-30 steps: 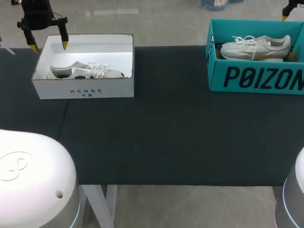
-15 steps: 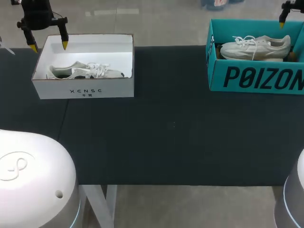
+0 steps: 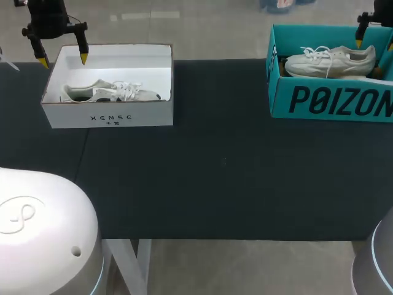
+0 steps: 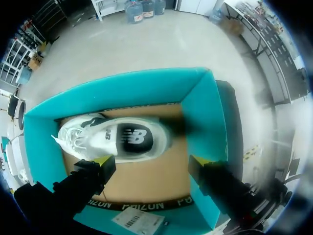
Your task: Take the shoe out of the shoebox, open the shoe tongue, remove and reinsert the insole, then place the shoe into the shoebox
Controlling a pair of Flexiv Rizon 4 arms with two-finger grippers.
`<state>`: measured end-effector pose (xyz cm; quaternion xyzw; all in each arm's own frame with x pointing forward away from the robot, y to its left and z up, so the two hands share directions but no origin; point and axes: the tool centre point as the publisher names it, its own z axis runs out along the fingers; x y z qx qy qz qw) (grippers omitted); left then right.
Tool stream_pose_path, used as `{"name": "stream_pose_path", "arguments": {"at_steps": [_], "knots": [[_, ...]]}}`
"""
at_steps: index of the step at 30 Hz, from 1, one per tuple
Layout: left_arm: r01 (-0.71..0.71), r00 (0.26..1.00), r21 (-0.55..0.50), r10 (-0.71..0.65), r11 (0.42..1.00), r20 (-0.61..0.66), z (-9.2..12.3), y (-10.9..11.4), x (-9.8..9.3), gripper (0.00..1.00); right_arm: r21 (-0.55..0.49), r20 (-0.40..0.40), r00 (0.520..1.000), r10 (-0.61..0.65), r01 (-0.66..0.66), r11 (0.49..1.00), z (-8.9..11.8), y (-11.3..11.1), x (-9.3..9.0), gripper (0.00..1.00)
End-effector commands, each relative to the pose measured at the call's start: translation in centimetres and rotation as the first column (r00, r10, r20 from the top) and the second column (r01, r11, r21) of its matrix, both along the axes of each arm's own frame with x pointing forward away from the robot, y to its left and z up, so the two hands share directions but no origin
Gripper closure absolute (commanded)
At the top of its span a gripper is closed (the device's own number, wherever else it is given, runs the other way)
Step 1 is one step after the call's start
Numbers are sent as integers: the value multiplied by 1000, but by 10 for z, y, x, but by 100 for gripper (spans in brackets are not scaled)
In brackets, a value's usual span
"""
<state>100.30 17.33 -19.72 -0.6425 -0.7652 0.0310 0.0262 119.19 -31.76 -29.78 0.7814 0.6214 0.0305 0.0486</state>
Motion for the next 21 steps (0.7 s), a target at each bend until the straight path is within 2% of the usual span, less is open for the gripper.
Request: {"name": "stream_pose_path", "arguments": {"at_steps": [1,5,11,17,19,21], "knots": [[0,1000,3,0,1000,0,1,0,0,0,36,-92,996,-8,11,999,-18,-5,18,0],[0,1000,3,0,1000,0,1,0,0,0,7,-76,997,5,-4,1000,-25,-10,29,0],[0,1000,3,0,1000,0,1,0,0,0,18,-84,996,9,-7,1000,-36,-19,38,0],[0,1000,3,0,1000,0,1,0,0,0,15,-100,995,-7,8,1000,-46,-25,42,0],[0,1000,3,0,1000,0,1,0,0,0,10,-116,993,-2,3,1000,-44,-20,34,0],[0,1000,3,0,1000,0,1,0,0,0,8,-128,992,-3,4,1000,-55,-25,36,0]]}}
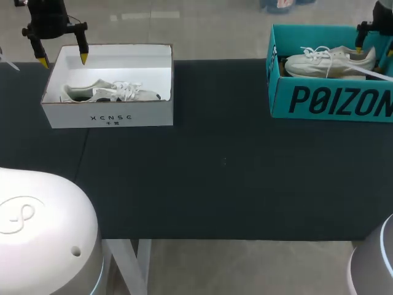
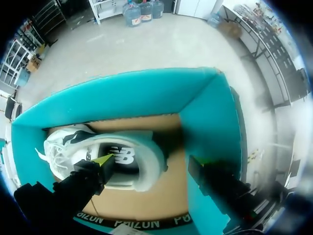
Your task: Take the shoe out of the shoebox, open the shoe tongue, remove and reinsert the insole, then place the shoe into the shoebox
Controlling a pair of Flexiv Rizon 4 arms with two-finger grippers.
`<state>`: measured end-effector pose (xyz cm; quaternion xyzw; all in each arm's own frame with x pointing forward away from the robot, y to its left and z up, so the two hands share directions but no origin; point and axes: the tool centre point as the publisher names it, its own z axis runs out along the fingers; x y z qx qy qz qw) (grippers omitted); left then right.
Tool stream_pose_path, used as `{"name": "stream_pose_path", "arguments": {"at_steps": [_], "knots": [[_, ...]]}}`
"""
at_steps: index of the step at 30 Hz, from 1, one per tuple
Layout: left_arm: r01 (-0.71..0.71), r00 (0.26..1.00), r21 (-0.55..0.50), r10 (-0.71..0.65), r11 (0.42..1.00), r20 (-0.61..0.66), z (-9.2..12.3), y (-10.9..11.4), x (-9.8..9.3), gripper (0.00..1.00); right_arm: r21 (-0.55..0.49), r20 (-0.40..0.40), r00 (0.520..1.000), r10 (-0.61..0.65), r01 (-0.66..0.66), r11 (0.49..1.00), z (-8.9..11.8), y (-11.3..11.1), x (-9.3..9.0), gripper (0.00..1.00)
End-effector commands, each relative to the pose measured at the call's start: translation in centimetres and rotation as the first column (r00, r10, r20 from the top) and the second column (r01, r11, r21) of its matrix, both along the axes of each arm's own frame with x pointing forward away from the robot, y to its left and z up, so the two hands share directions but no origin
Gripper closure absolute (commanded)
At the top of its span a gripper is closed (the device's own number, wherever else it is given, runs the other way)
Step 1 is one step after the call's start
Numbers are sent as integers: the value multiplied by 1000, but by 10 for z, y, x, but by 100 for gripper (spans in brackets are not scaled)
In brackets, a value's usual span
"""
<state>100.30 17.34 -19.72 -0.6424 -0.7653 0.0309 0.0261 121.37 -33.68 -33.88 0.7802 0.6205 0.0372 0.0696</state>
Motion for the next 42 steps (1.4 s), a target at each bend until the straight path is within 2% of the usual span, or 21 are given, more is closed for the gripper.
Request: {"name": "stream_pose_path", "arguments": {"at_steps": [1,4,11,13,14,19,26,28,29,33,36,38,42], "knots": [[0,1000,3,0,1000,0,1,0,0,0,34,-172,985,-1,6,999,-18,-7,14,0],[0,1000,3,0,1000,0,1,0,0,0,34,-193,981,9,-3,999,-21,-3,8,0],[0,1000,3,0,1000,0,1,0,0,0,42,-216,976,13,-4,999,-34,-3,13,0],[0,1000,3,0,1000,0,1,0,0,0,42,-224,975,11,-1,999,-35,-3,12,0],[0,1000,3,0,1000,0,1,0,0,0,41,-230,973,12,-3,999,-33,0,10,4],[0,1000,3,0,1000,0,1,0,0,0,32,-260,965,23,-15,999,-39,1,8,2],[0,1000,3,0,1000,0,1,0,0,0,15,-303,953,8,-3,1000,-39,1,3,7],[0,1000,3,0,1000,0,1,0,0,0,12,-313,950,3,1,1000,-43,-2,1,22],[0,1000,3,0,1000,0,1,0,0,0,14,-315,949,3,2,1000,-43,-2,1,25],[0,1000,3,0,1000,0,1,0,0,0,15,-321,947,0,5,1000,-44,-2,2,32],[0,1000,3,0,1000,0,1,0,0,0,18,-323,946,-6,12,1000,-44,-2,2,34],[0,1000,3,0,1000,0,1,0,0,0,17,-332,943,-11,17,1000,-45,-1,1,45],[0,1000,3,0,1000,0,1,0,0,0,15,-348,937,-21,28,999,-44,0,-4,53]]}}
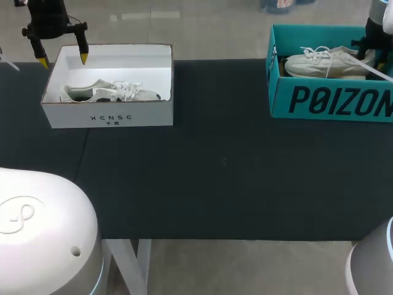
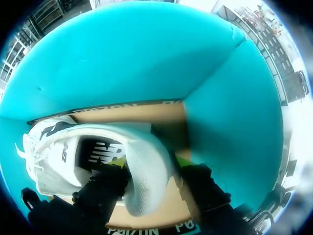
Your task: Take the shoe out of the shoebox, open the shoe tongue, remove and reinsert the insole, then place the shoe into the shoebox
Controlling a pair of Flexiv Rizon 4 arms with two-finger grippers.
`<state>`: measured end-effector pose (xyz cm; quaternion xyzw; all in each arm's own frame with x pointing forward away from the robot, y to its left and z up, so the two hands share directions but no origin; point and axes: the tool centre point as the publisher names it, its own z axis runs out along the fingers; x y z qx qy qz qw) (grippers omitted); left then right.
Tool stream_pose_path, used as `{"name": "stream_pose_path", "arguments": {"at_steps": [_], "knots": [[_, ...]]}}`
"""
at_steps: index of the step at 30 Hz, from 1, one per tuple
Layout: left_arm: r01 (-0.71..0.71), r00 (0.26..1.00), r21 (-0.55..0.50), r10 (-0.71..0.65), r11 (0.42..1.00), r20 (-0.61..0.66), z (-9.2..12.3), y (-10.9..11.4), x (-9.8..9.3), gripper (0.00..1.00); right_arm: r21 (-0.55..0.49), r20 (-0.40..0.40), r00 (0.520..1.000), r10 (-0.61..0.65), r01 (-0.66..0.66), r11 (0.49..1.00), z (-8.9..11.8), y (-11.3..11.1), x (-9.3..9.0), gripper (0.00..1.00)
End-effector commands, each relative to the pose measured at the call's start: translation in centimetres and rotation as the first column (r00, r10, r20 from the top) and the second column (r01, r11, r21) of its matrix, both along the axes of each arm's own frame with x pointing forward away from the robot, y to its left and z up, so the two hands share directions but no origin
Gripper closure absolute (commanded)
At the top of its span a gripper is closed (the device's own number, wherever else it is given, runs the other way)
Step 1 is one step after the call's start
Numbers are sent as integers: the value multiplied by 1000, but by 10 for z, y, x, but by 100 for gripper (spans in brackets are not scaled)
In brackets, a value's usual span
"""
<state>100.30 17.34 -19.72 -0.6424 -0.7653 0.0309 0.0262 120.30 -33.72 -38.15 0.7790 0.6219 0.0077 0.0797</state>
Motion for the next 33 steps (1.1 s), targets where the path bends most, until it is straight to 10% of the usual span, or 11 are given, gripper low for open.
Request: {"name": "stream_pose_path", "arguments": {"at_steps": [1,5,20,33], "knots": [[0,1000,3,0,1000,0,1,0,0,0,62,-320,947,-24,47,997,-2,-1,6,55],[0,1000,3,0,1000,0,1,0,0,0,35,-330,943,-40,55,998,-2,-6,3,100],[0,1000,3,0,1000,0,1,0,0,0,108,-187,980,-68,89,990,44,-13,-10,100],[0,1000,3,0,1000,0,1,0,0,0,158,-33,999,41,-35,987,116,35,-65,100]]}}
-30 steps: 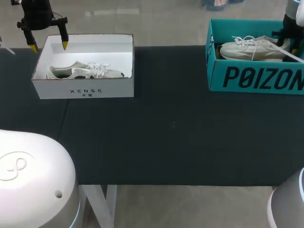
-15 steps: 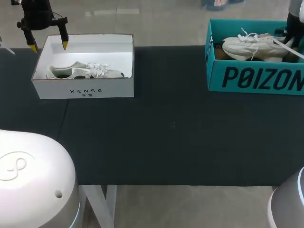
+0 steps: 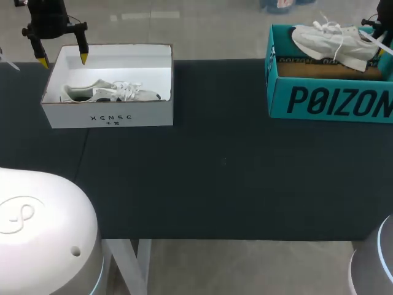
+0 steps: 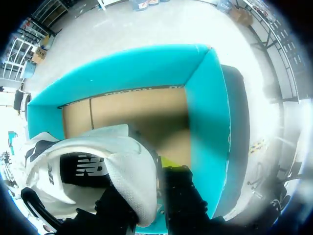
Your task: Take the shoe out of the shoebox, open the shoe tongue, remove and reinsert the insole, then place the shoe into the shoebox
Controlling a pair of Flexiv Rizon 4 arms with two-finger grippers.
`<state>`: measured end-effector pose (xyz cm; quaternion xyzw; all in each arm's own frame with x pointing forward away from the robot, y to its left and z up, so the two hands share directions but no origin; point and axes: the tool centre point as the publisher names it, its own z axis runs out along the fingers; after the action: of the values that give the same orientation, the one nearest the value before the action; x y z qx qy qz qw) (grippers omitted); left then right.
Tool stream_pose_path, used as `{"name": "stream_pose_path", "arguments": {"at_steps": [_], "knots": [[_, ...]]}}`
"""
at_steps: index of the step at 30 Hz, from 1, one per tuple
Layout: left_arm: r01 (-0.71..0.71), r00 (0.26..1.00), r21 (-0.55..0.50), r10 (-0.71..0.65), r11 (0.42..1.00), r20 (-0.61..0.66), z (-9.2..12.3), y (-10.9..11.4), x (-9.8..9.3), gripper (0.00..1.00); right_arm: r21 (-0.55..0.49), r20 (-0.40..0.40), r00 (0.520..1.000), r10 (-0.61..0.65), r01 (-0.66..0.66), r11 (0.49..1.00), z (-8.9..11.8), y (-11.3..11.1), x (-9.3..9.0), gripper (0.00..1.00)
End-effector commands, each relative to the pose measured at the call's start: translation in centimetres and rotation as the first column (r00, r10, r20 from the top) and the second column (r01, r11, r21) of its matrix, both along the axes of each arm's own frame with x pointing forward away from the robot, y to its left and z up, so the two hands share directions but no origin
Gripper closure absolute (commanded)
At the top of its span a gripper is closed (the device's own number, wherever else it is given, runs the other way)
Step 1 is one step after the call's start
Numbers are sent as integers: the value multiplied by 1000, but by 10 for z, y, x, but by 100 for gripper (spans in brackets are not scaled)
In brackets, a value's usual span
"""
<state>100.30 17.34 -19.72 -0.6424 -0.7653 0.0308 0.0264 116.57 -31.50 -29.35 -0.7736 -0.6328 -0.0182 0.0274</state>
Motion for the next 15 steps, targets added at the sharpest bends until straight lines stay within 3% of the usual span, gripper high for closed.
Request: {"name": "stream_pose_path", "arguments": {"at_steps": [1,9,15], "knots": [[0,1000,2,0,1000,0,1,0,0,0,-22,97,995,12,-10,1000,35,18,-33,100],[0,1000,2,0,1000,0,1,0,0,0,-43,199,980,22,-14,999,80,46,-71,100],[0,1000,2,0,1000,0,1,0,0,0,-88,246,967,70,-50,995,100,60,-102,100]]}}
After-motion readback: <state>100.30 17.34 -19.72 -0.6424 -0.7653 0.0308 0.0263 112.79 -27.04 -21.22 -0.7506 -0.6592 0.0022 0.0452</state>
